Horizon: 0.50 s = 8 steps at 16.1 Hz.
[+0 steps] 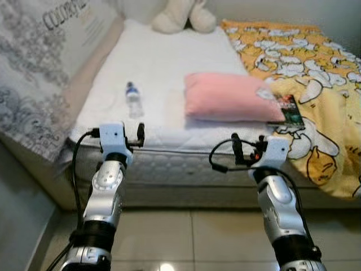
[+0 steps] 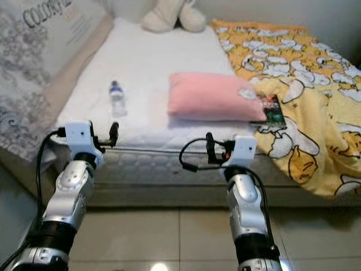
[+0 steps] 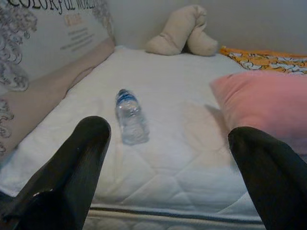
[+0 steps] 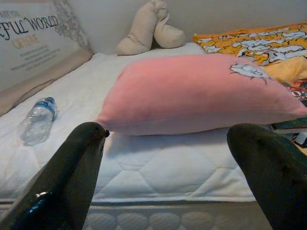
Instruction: Clean up the room
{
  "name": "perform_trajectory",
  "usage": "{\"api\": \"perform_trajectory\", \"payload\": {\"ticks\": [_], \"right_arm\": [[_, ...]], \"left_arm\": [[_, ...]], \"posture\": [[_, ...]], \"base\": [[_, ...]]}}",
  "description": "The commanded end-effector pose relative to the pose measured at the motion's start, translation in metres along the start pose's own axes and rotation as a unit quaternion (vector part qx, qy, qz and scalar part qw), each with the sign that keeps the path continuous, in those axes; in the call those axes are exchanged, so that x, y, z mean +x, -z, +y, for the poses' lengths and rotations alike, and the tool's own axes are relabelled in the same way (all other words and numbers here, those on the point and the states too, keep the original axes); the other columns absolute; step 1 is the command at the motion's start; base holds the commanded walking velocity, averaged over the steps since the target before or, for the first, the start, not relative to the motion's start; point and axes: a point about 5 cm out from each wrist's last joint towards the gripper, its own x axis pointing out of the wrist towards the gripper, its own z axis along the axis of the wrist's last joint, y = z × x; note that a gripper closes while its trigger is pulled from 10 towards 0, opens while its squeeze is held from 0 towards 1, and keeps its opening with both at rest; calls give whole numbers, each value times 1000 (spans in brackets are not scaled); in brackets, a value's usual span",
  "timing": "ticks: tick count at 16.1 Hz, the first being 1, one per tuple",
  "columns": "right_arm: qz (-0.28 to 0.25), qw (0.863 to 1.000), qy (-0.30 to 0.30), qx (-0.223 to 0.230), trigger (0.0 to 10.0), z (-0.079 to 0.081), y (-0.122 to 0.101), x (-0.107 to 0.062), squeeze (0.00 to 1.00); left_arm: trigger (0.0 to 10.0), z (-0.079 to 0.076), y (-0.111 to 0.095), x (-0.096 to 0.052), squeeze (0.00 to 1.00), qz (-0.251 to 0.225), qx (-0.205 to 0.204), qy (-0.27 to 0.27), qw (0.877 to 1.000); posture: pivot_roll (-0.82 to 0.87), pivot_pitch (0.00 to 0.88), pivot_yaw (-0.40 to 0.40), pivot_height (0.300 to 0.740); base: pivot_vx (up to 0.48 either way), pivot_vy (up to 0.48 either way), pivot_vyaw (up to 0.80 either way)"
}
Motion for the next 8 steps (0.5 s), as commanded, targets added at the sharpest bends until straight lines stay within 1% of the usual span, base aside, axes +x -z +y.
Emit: {"api": "perform_trajectory", "payload": {"ticks": [1, 5, 8], "right_arm": [[1, 1000, -3, -2, 10000, 0, -2, 2, 4], [2, 1000, -6, -5, 10000, 0, -1, 1, 16], [1, 1000, -14, -13, 10000, 2, -1, 0, 16]], "left_arm": [[10000, -1, -4, 5, 0, -4, 8, -5, 1000], [10000, 2, 0, 3, 0, 3, 20, -10, 1000], [10000, 5, 0, 3, 0, 3, 20, -22, 1000]], "posture": [[-83, 0, -12, 740], [-87, 0, -9, 740], [-87, 0, -7, 740]], "base": [[431, 0, 0], [432, 0, 0], [449, 0, 0]]}}
